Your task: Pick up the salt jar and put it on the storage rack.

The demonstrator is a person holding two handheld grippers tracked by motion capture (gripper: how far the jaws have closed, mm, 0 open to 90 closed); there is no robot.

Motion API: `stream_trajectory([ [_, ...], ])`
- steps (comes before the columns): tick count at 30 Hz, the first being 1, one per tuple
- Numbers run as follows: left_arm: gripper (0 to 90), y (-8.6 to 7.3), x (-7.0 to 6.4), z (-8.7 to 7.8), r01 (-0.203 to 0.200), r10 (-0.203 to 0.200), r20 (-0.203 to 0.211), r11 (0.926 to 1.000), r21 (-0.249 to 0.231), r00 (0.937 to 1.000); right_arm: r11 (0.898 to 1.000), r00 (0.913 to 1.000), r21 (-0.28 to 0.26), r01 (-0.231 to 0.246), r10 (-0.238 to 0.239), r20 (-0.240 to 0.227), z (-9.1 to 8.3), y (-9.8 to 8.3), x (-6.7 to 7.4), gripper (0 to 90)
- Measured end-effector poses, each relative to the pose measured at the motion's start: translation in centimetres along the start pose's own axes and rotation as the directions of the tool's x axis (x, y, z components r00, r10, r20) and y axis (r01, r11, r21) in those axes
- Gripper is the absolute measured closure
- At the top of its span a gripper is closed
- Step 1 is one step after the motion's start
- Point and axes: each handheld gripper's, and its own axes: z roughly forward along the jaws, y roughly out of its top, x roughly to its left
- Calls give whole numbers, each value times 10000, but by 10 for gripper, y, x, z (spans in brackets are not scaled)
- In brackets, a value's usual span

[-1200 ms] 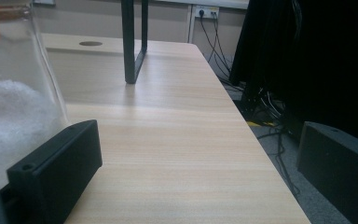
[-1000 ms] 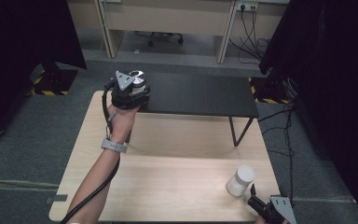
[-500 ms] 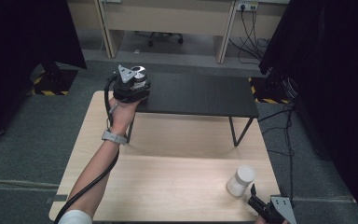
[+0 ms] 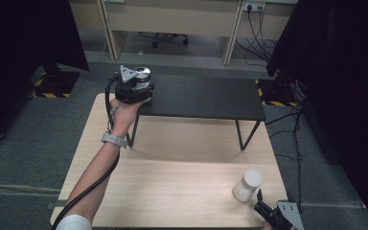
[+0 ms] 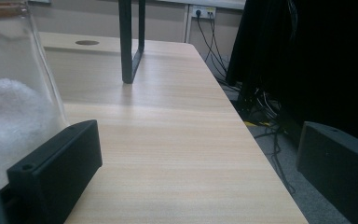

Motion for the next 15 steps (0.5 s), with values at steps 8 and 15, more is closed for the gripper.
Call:
stream_trajectory([
  [8, 127, -6, 0, -1, -352, 348, 279, 9993, 125, 9990, 10000, 9999, -21, -6, 6, -111, 0, 0, -2, 4],
  [15, 0, -14, -7, -13, -271, 271, 32, 9996, -24, 9996, 10000, 9998, -61, -74, 73, -209, -1, -1, -4, 4],
])
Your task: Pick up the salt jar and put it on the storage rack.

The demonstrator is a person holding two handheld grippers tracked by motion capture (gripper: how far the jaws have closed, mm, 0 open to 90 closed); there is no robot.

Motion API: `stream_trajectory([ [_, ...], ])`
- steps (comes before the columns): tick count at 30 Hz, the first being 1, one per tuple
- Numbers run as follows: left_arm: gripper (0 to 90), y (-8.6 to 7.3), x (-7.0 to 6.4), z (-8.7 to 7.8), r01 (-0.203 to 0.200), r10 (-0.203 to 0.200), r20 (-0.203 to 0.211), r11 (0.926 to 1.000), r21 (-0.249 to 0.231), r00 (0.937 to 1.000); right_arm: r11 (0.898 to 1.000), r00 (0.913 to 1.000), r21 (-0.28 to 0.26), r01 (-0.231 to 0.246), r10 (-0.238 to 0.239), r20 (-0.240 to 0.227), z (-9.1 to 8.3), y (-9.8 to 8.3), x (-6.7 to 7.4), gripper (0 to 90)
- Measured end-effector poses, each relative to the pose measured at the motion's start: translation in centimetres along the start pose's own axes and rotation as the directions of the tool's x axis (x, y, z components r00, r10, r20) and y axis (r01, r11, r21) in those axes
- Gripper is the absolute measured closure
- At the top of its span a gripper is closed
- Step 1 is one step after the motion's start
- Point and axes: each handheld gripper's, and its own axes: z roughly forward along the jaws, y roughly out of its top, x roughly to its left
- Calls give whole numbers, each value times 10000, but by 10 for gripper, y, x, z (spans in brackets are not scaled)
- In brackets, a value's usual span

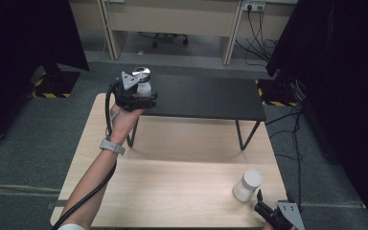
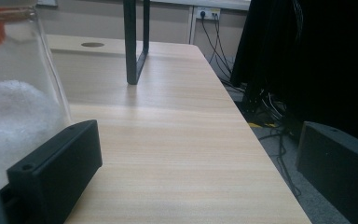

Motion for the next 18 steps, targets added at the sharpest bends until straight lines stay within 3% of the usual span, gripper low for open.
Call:
stream_trajectory([
  [8, 0, -4, -5, -16, -41, 40, -129, 9999, -96, 9999, 9999, 10000, -120, -28, 27, -36, -1, -2, 0, 4],
  [14, 0, -16, -9, -36, -319, 300, -495, 9987, -386, 9983, 9999, 9999, -85, 85, -86, -116, -1, -2, -1, 4],
  [18, 0, -25, -8, -50, -121, 97, -538, 9989, -455, 9985, 9999, 9996, -49, 162, -163, -217, -1, -1, -2, 4],
])
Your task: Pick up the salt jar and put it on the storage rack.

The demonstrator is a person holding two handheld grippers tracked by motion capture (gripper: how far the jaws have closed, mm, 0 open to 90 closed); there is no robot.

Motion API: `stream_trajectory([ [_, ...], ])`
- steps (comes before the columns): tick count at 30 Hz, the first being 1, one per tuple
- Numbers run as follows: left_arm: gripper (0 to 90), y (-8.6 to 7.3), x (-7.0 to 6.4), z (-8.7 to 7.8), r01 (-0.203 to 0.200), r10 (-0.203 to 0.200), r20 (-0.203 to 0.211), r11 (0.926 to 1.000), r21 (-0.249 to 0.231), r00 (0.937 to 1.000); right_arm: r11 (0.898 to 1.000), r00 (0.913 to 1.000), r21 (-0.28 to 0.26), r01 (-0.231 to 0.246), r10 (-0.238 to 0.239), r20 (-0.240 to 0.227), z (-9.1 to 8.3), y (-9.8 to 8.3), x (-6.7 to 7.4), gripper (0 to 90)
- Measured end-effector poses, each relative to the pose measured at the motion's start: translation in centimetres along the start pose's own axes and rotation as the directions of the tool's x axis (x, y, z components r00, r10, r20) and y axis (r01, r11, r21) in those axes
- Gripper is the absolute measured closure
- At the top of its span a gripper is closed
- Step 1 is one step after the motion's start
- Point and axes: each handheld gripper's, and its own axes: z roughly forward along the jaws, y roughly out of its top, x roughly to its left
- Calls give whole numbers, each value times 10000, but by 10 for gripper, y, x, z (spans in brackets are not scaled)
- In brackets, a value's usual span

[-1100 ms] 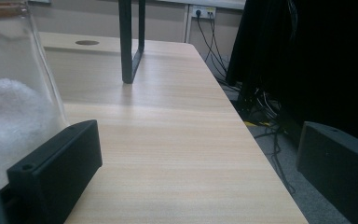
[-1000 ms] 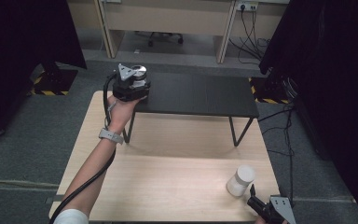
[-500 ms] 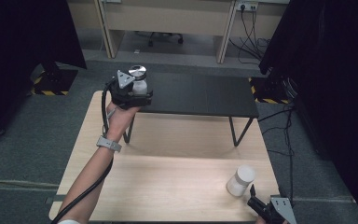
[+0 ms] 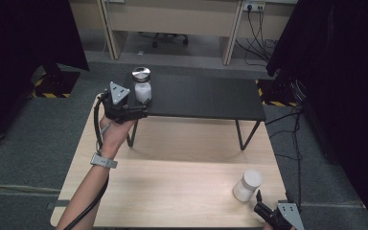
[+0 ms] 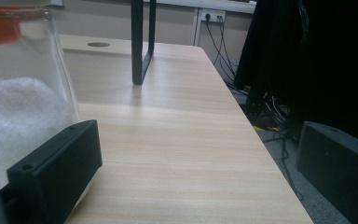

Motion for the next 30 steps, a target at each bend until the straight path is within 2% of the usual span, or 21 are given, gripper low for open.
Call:
stream_trajectory([
  [7, 0, -19, 5, -28, 386, -386, -7, 9991, -185, 9993, 9999, 9999, 54, 125, -124, -103, 0, 1, -1, 4],
  [15, 0, -42, 9, -51, 604, -606, -93, 9979, -212, 9981, 9998, 9997, 82, 203, -202, -136, 0, 1, -1, 4],
  [26, 0, -76, 15, -66, 906, -906, -160, 9959, 47, 9958, 9996, 9995, 113, 266, -264, -175, 1, 2, -2, 4],
  [30, 0, -89, 14, -69, 1010, -997, -395, 9944, 321, 9942, 9995, 9994, 125, 280, -277, -193, 1, 2, -2, 4],
])
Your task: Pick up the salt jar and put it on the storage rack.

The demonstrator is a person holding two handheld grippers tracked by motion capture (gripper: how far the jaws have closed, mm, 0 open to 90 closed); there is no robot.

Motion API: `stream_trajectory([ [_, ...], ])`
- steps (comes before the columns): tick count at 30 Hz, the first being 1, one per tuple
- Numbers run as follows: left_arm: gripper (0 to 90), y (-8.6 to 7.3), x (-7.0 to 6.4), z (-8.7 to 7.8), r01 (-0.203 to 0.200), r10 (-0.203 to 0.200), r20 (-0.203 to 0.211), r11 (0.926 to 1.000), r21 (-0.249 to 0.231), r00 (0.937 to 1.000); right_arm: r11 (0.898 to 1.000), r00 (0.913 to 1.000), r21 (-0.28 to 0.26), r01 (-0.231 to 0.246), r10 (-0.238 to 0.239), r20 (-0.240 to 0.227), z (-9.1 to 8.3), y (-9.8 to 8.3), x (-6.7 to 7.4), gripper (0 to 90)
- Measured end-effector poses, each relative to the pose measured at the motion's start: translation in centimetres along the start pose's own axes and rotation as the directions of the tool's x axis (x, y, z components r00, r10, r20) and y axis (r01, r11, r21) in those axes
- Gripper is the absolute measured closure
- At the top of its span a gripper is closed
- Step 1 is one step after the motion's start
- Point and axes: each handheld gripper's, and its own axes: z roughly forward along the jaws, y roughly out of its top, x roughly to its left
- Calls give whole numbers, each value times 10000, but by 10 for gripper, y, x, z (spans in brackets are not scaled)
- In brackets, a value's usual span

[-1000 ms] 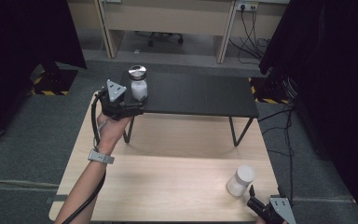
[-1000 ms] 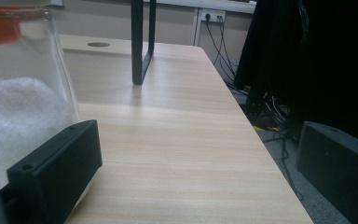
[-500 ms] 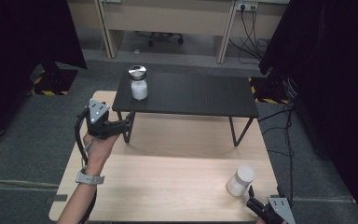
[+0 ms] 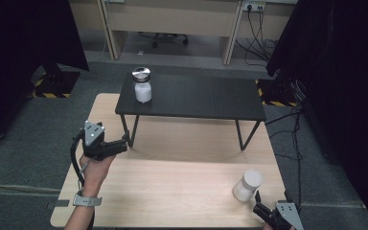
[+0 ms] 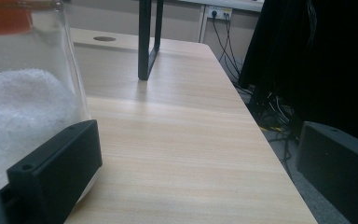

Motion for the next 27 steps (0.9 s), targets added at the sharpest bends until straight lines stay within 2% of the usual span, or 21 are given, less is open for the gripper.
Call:
stream_trajectory([
  [4, 0, -12, 5, -3, 207, -204, -126, 9994, 293, 9997, 10000, 10000, -14, 0, 0, -6, 0, 0, 0, 4],
  [12, 0, -34, 15, -10, 343, -329, -247, 9975, 613, 9992, 10000, 9999, 36, 11, -10, -105, 1, 1, -2, 4],
  [15, 0, -42, 15, -11, 417, -376, -500, 9956, 834, 9980, 10000, 9999, 48, 11, -11, -110, 1, 1, -2, 4],
  [20, 0, -55, 21, -16, 744, -684, -673, 9931, 905, 9954, 9999, 9999, 66, 85, -84, -127, 1, 1, -3, 4],
  [27, 0, -72, 26, -23, 715, -646, -730, 9928, 962, 9952, 9999, 10000, 85, 77, -77, -52, 1, 2, -1, 4],
])
